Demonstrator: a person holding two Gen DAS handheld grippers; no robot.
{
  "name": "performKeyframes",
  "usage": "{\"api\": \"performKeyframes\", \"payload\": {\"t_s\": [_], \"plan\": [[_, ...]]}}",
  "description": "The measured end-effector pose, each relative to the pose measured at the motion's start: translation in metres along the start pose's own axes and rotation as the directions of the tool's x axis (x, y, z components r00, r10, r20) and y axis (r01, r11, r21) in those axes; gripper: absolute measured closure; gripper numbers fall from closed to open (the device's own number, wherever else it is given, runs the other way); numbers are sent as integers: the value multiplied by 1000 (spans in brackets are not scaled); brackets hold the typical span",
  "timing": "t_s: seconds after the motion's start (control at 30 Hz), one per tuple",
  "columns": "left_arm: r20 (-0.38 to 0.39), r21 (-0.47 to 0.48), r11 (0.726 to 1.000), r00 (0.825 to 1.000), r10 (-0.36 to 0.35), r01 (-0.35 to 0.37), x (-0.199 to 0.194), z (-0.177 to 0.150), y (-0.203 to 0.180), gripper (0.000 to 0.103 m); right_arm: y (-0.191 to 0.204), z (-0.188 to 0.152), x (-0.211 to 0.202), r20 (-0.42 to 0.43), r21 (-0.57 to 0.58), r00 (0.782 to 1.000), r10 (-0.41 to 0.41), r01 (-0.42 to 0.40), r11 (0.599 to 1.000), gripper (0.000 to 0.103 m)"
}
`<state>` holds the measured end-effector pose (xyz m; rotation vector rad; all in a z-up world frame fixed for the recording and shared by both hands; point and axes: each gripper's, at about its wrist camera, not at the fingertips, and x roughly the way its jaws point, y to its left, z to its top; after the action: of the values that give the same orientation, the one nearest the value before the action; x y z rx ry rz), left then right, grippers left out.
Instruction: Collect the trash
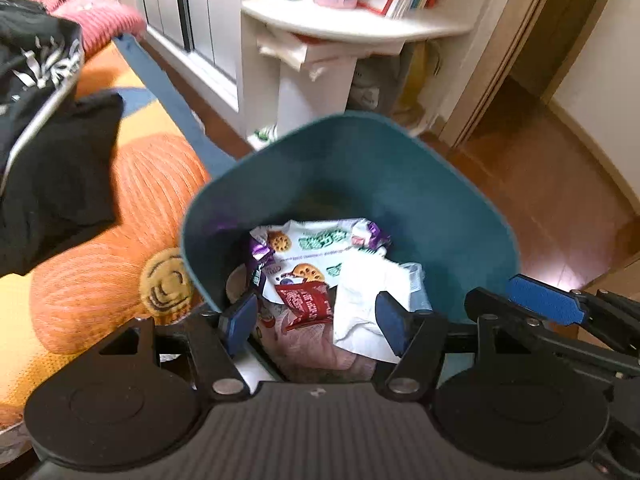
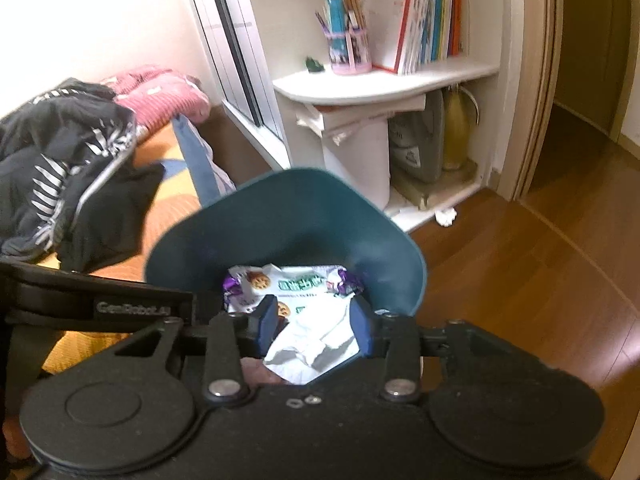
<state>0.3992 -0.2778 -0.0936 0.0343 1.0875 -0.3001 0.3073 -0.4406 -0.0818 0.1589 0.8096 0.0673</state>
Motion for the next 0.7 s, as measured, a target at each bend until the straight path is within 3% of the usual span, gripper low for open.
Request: {"api": "performKeyframes", "payload": {"t_s": [0.27, 0.43, 0.57, 0.7], "plan": [[130, 19, 999, 991, -37, 35, -80, -20, 1, 36, 16, 0, -63, 97, -5, 994, 40, -39, 999, 57], [216, 23, 997, 974, -70, 67, -129, -37, 4, 35, 31, -4, -103, 164, -40, 985, 51, -45, 998, 55], [285, 24, 996, 955, -88, 85, -165, -52, 6, 21, 39, -11, -130, 208, -60, 976, 63, -51, 997, 55], [334, 2, 996, 939, -86, 90, -191, -67, 11, 20, 45, -20, -150, 239, -83, 967, 83, -65, 994, 55]]}}
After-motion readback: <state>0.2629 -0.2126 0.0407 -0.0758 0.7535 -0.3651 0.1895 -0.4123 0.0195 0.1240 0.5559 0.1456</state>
